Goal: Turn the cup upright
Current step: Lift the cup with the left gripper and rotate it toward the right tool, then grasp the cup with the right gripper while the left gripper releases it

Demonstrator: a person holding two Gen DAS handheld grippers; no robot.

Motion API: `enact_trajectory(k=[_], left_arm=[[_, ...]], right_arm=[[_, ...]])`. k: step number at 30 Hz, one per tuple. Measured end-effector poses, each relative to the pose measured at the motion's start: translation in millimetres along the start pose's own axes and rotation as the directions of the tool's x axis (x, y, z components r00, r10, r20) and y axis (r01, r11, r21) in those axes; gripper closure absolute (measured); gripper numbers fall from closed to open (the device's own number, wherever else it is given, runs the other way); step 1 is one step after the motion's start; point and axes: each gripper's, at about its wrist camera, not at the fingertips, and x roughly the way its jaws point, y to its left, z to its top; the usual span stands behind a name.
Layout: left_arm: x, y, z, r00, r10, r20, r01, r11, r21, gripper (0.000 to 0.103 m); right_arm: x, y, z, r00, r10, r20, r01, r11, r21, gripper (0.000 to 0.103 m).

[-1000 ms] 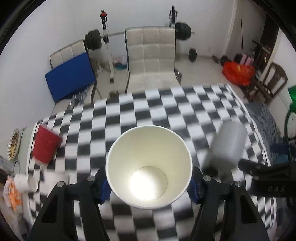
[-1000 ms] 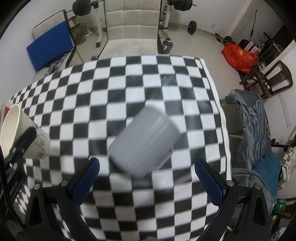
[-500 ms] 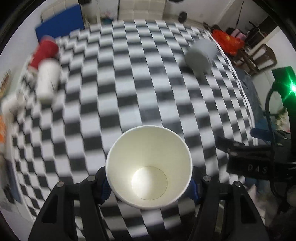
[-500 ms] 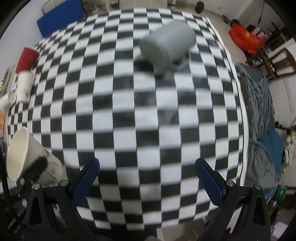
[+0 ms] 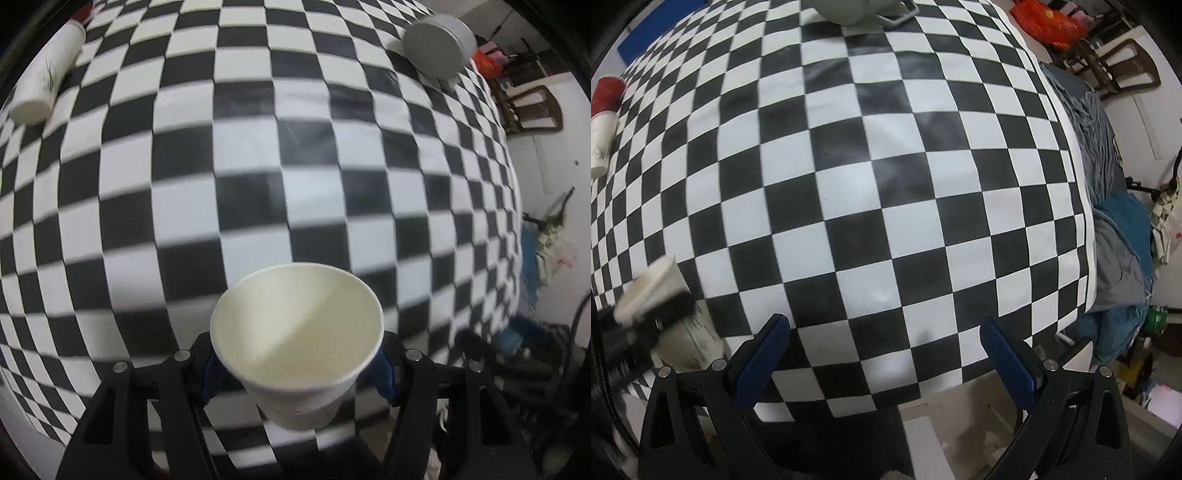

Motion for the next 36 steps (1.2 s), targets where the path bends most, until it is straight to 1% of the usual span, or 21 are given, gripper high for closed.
enact_trajectory(k=[3, 6, 10, 11, 12, 13, 17, 20, 23, 26, 28, 29, 30, 32, 33, 34, 35, 36], left_arm=[[8.4, 9.9, 9.8, 0.999, 0.032, 0.018, -0.031, 0.999, -0.042, 0.041], [11.7, 17.4, 11.4, 1.0, 0.012, 0.025, -0.009, 0.995, -0.095, 0.039], [17.9, 17.0, 10.3, 0.999, 0.027, 0.027, -0.024, 0.993, -0.115, 0.037], [19.8, 17.2, 9.2, 0.999, 0.031, 0.024, -0.028, 0.993, -0.117, 0.033], [17.2, 17.7, 9.4, 1.0, 0.026, 0.017, -0.024, 0.993, -0.119, 0.024], [19.0, 17.5, 7.8, 1.0, 0.02, 0.011, -0.018, 0.992, -0.122, 0.021], [21.6, 17.1, 4.0, 0.999, 0.029, 0.023, -0.025, 0.991, -0.133, 0.02], [18.0, 25.4, -2.1, 0.999, 0.015, 0.044, -0.009, 0.99, -0.14, 0.02], [7.6, 24.8, -6.9, 0.997, 0.018, 0.072, -0.009, 0.991, -0.132, 0.019], [-12.3, 21.0, -12.3, 0.994, 0.008, 0.113, 0.006, 0.993, -0.121, 0.018], [-33.3, 14.6, -15.0, 0.986, 0.011, 0.167, 0.005, 0.995, -0.097, 0.017], [-42.1, 14.0, -15.6, 0.981, 0.015, 0.193, 0.002, 0.996, -0.088, 0.013], [-52.6, 11.2, -17.1, 0.972, 0.025, 0.234, -0.007, 0.997, -0.075, 0.007], [-79.3, 16.9, -29.1, 0.946, 0.077, 0.314, -0.062, 0.996, -0.057, 0.006], [-88.3, 19.6, -28.1, 0.935, 0.098, 0.341, -0.082, 0.995, -0.06, 0.006], [-97.9, 25.0, -33.5, 0.92, 0.122, 0.373, -0.106, 0.992, -0.063, 0.006], [-105.2, 29.6, -39.1, 0.903, 0.158, 0.399, -0.14, 0.987, -0.074, 0.006], [-109.0, 34.3, -42.1, 0.891, 0.189, 0.412, -0.168, 0.982, -0.087, 0.006]], right_arm=[[3.8, 1.8, 8.2, 1.0, 0.019, -0.014, -0.019, 1.0, 0.0, 0.0], [6.1, 5.3, 14.4, 1.0, 0.025, -0.008, -0.025, 1.0, -0.014, 0.0], [8.7, 7.1, 18.3, 0.999, 0.05, -0.009, -0.05, 0.998, -0.026, 0.0], [10.1, 7.7, 18.7, 0.998, 0.057, -0.012, -0.057, 0.998, -0.029, 0.0], [11.1, 10.0, 21.3, 0.998, 0.061, -0.015, -0.061, 0.998, -0.029, 0.0], [11.8, 10.6, 22.1, 0.998, 0.066, -0.016, -0.067, 0.997, -0.03, 0.0], [14.1, 17.0, 27.2, 0.995, 0.098, -0.021, -0.099, 0.995, -0.032, 0.0], [15.7, 17.0, 26.9, 0.994, 0.111, -0.016, -0.112, 0.993, -0.034, 0.0], [13.6, 17.3, 27.5, 0.992, 0.125, -0.008, -0.126, 0.991, -0.034, 0.0], [1.4, 24.8, 29.9, 0.989, 0.145, 0.004, -0.145, 0.989, -0.032, 0.0], [-10.4, 30.7, 28.7, 0.987, 0.157, 0.019, -0.156, 0.987, -0.036, 0.0], [-15.7, 32.6, 28.1, 0.986, 0.163, 0.025, -0.162, 0.986, -0.038, 0.0], [-21.6, 35.5, 27.4, 0.984, 0.175, 0.032, -0.174, 0.984, -0.043, 0.0], [-33.2, 42.6, 24.9, 0.98, 0.193, 0.046, -0.19, 0.98, -0.055, 0.0], [-38.8, 47.2, 24.3, 0.979, 0.197, 0.055, -0.193, 0.979, -0.063, 0.0], [-44.5, 53.1, 22.7, 0.977, 0.2, 0.067, -0.196, 0.978, -0.073, 0.0], [-50.4, 61.5, 20.5, 0.976, 0.206, 0.077, -0.199, 0.976, -0.087, 0.0], [-55.9, 65.7, 20.7, 0.973, 0.214, 0.084, -0.206, 0.974, -0.096, 0.0]])
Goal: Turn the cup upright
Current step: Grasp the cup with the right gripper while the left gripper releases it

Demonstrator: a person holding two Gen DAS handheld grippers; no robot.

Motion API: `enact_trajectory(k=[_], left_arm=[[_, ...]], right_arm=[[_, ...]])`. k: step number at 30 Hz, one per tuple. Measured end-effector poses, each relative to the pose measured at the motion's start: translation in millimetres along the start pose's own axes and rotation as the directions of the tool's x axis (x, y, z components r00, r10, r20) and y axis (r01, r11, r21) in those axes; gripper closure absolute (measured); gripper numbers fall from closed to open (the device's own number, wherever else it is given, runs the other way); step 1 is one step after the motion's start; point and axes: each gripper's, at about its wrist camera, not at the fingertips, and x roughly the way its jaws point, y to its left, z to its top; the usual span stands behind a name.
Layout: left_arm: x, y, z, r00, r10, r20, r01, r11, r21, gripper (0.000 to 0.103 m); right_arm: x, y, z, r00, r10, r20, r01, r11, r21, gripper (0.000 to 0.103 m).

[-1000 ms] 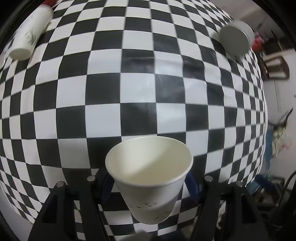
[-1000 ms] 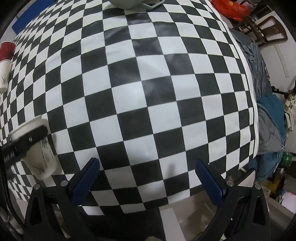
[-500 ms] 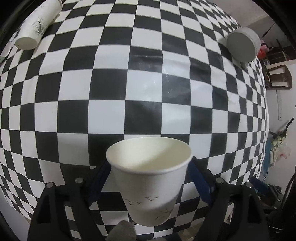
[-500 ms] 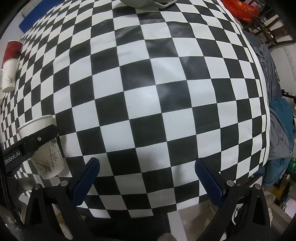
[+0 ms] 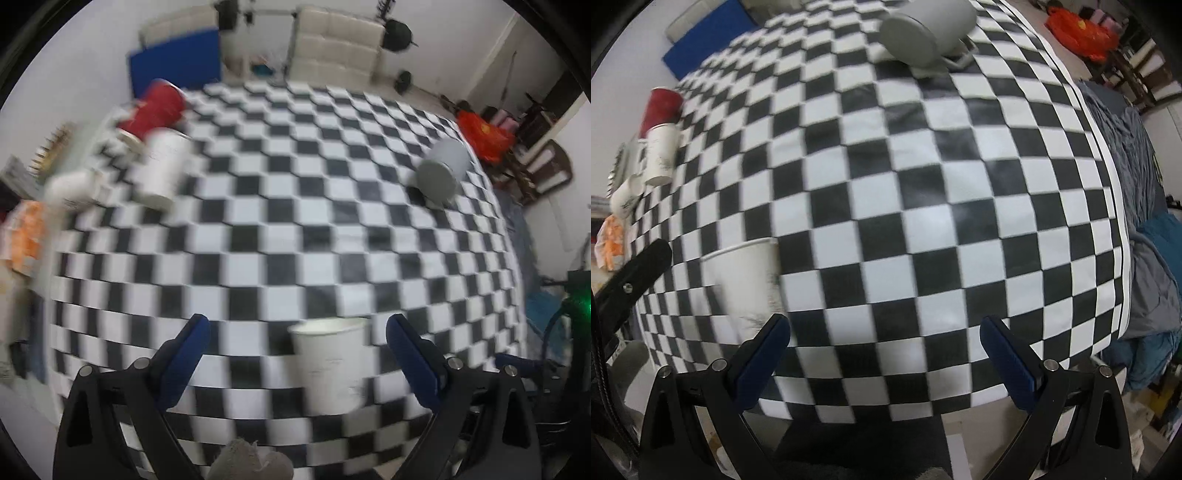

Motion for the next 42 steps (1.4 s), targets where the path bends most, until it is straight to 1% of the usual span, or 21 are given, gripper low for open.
enact_trajectory(k=[2, 3, 5, 8, 11, 15, 20, 27, 29, 33, 34, 35, 37, 40, 42], left_arm=[[-5.1, 7.4, -1.3, 0.998, 0.054, 0.032, -0.053, 0.999, -0.004, 0.006], [-6.7, 14.7, -4.4, 0.994, 0.102, 0.045, -0.101, 0.995, -0.006, 0.005], [-9.4, 29.6, -6.4, 0.987, 0.15, 0.052, -0.149, 0.989, -0.013, 0.005], [9.1, 51.4, -15.1, 0.982, 0.191, -0.004, -0.191, 0.981, -0.033, 0.005], [29.1, 69.4, -25.4, 0.978, 0.199, -0.063, -0.203, 0.978, -0.054, 0.005], [56.8, 86.9, -36.0, 0.972, 0.187, -0.141, -0.197, 0.979, -0.059, 0.005], [75.7, 93.4, -41.4, 0.967, 0.178, -0.184, -0.191, 0.98, -0.058, 0.005], [90.3, 97.6, -39.6, 0.964, 0.167, -0.205, -0.182, 0.982, -0.058, 0.006], [91.4, 96.3, -39.0, 0.964, 0.173, -0.203, -0.186, 0.981, -0.047, 0.006], [94.6, 94.6, -36.3, 0.964, 0.175, -0.2, -0.185, 0.982, -0.03, 0.006], [95.2, 93.7, -35.8, 0.964, 0.177, -0.199, -0.186, 0.982, -0.024, 0.006], [96.3, 92.1, -31.7, 0.963, 0.183, -0.198, -0.19, 0.982, -0.017, 0.005], [97.4, 90.4, -28.9, 0.963, 0.184, -0.198, -0.19, 0.982, -0.01, 0.005], [99.4, 90.1, -25.5, 0.963, 0.183, -0.198, -0.189, 0.982, -0.008, 0.005], [100.0, 89.5, -22.1, 0.964, 0.177, -0.197, -0.183, 0.983, -0.008, 0.005]], right_arm=[[-6.4, 16.5, -3.1, 1.0, 0.009, 0.02, -0.008, 1.0, -0.028, 0.0], [-8.9, 28.0, -4.1, 1.0, 0.006, 0.028, -0.005, 0.999, -0.046, 0.0], [-8.1, 48.6, -8.5, 0.999, 0.008, 0.036, -0.005, 0.996, -0.085, 0.0], [-3.9, 74.2, -12.2, 1.0, 0.02, 0.022, -0.018, 0.993, -0.118, 0.0], [10.8, 96.9, -8.3, 1.0, 0.01, -0.005, -0.011, 0.988, -0.152, 0.0], [27.8, 106.7, -0.9, 0.999, 0.009, -0.05, -0.017, 0.986, -0.165, 0.0], [45.1, 115.9, 13.2, 0.992, 0.018, -0.122, -0.039, 0.984, -0.173, 0.001], [68.4, 126.9, 31.8, 0.976, 0.028, -0.214, -0.07, 0.979, -0.19, 0.006], [71.7, 124.2, 30.6, 0.972, 0.028, -0.235, -0.075, 0.977, -0.197, 0.011], [83.0, 124.8, 34.4, 0.959, 0.031, -0.282, -0.091, 0.975, -0.202, 0.017], [85.1, 125.3, 35.1, 0.956, 0.033, -0.292, -0.095, 0.975, -0.202, 0.019], [87.5, 125.5, 35.7, 0.954, 0.032, -0.299, -0.097, 0.974, -0.203, 0.026], [92.1, 127.9, 35.8, 0.952, 0.026, -0.306, -0.094, 0.974, -0.208, 0.035], [91.6, 128.3, 36.4, 0.953, 0.035, -0.301, -0.1, 0.974, -0.205, 0.036], [85.3, 124.0, 42.2, 0.959, 0.053, -0.278, -0.11, 0.975, -0.195, 0.036]])
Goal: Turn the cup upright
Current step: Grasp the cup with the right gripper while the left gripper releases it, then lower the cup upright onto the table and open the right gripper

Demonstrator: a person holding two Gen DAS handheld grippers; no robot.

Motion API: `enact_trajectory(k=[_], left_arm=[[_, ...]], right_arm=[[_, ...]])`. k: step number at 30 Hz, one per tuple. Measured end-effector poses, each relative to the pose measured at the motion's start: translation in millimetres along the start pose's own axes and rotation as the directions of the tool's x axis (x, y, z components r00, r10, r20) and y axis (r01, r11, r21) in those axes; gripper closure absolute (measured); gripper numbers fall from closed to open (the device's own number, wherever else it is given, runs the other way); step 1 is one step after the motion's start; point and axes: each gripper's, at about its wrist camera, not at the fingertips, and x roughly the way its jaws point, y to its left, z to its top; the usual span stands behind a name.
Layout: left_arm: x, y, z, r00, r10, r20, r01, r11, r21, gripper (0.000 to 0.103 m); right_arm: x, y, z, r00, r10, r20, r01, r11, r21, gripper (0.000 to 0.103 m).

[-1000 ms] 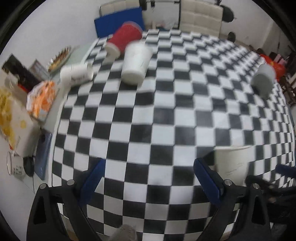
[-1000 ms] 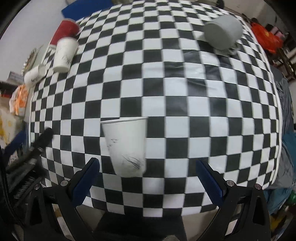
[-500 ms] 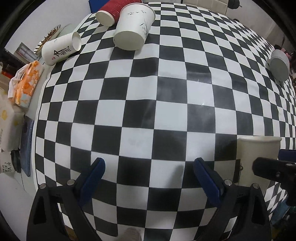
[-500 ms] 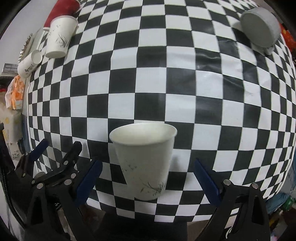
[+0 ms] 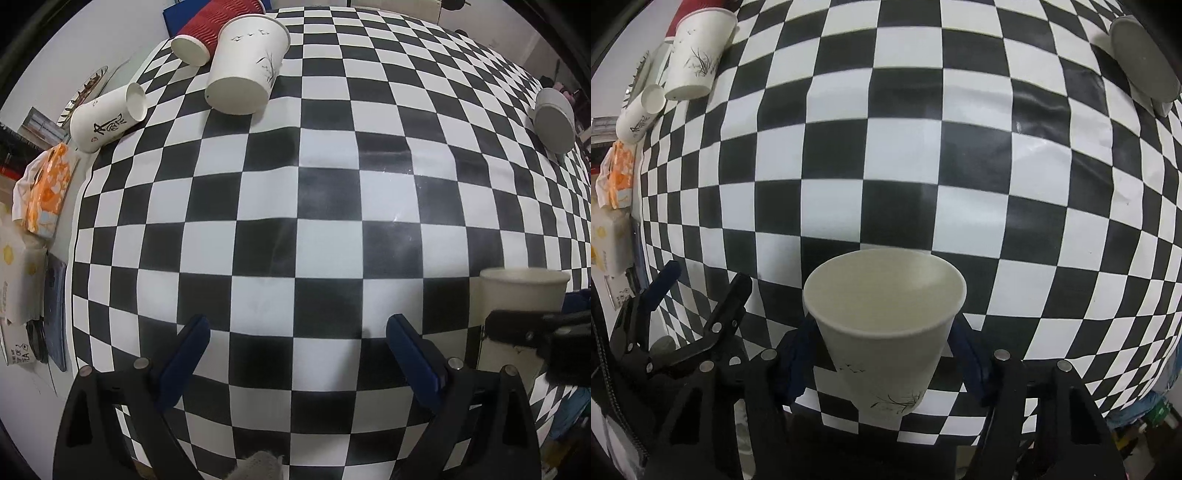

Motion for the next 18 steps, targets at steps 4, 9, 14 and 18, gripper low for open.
enact_trajectory(k=[4, 9, 14, 18], left_arm=[[-8.8, -3.5, 3.3, 1.0, -0.009, 0.006, 0.009, 1.0, -0.009, 0.005], [-8.1, -4.6, 20.9, 1.0, -0.02, 0.011, 0.021, 0.999, -0.047, 0.005], [1.7, -3.4, 36.8, 1.0, -0.011, 0.013, 0.012, 0.997, -0.078, 0.006], [2.2, -10.3, 40.5, 1.0, -0.007, 0.009, 0.008, 0.997, -0.083, 0.006]], right_arm=[[-23.1, -5.7, 1.4, 0.99, 0.012, 0.144, -0.016, 1.0, 0.024, 0.036], [-53.0, -14.9, 14.1, 0.912, 0.029, 0.408, -0.06, 0.996, 0.062, 0.036], [-61.4, -17.5, 28.6, 0.772, 0.007, 0.636, -0.053, 0.997, 0.054, 0.036], [-49.3, -13.6, 24.2, 0.692, 0.006, 0.722, -0.031, 0.999, 0.022, 0.036]])
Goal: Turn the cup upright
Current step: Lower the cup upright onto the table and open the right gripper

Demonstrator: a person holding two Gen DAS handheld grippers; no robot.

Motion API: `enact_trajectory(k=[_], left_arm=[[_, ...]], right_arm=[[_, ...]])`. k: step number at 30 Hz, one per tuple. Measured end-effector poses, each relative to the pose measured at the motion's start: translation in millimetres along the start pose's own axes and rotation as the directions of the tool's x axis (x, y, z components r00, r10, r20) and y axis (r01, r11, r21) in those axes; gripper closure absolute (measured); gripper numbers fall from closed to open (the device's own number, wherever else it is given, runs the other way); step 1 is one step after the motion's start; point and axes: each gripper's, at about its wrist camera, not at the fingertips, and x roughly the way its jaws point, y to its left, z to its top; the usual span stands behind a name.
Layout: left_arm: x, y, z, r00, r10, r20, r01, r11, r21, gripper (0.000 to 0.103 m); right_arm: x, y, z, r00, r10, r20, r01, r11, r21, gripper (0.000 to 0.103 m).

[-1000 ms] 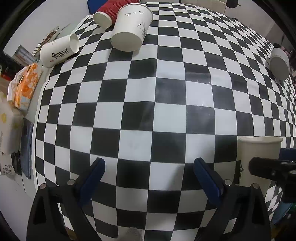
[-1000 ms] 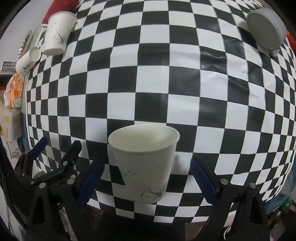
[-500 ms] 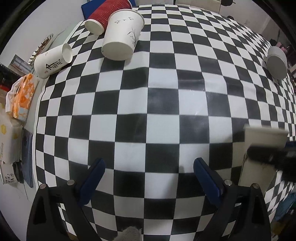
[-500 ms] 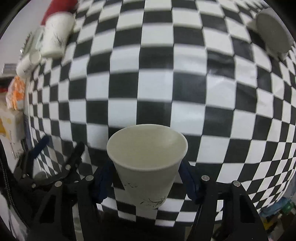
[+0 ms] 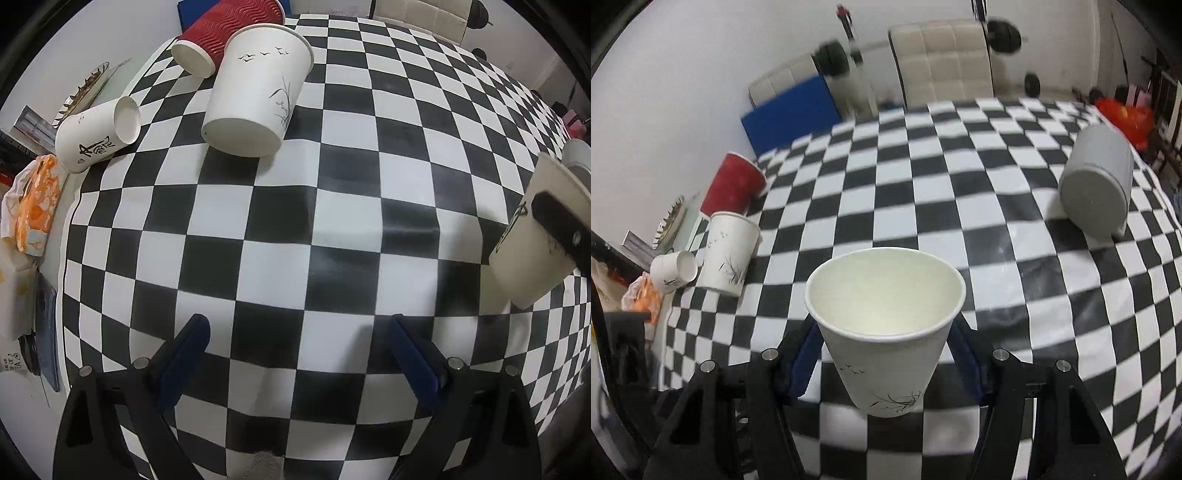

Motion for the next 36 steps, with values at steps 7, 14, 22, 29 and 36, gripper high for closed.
enact_trajectory(k=[7, 14, 22, 29, 36], left_arm=[[-2.1, 7.2, -18.0, 1.0, -0.005, -0.001, 0.005, 1.0, 0.01, 0.006], [-24.4, 10.0, -36.1, 0.999, -0.013, 0.042, 0.012, 1.0, 0.018, 0.005], [-65.9, -1.3, -61.1, 0.992, -0.015, 0.128, 0.008, 0.998, 0.055, 0.005], [-100.3, 2.7, -50.3, 0.977, -0.04, 0.208, 0.022, 0.996, 0.091, 0.005], [-148.2, 21.6, -45.5, 0.953, -0.082, 0.292, 0.052, 0.993, 0.109, 0.005]], right_arm=[[-13.2, 19.2, -26.6, 0.999, -0.032, 0.038, 0.037, 0.989, -0.141, 0.034], [-25.6, 23.2, -45.2, 0.997, -0.075, -0.022, 0.07, 0.984, -0.161, 0.02], [-66.8, 13.8, -59.2, 0.98, -0.191, -0.047, 0.188, 0.98, -0.066, 0.016], [-120.0, -2.2, -65.2, 0.954, -0.277, -0.113, 0.282, 0.959, 0.028, 0.016], [-191.5, 0.5, -56.9, 0.949, -0.296, -0.109, 0.3, 0.953, 0.026, 0.016]])
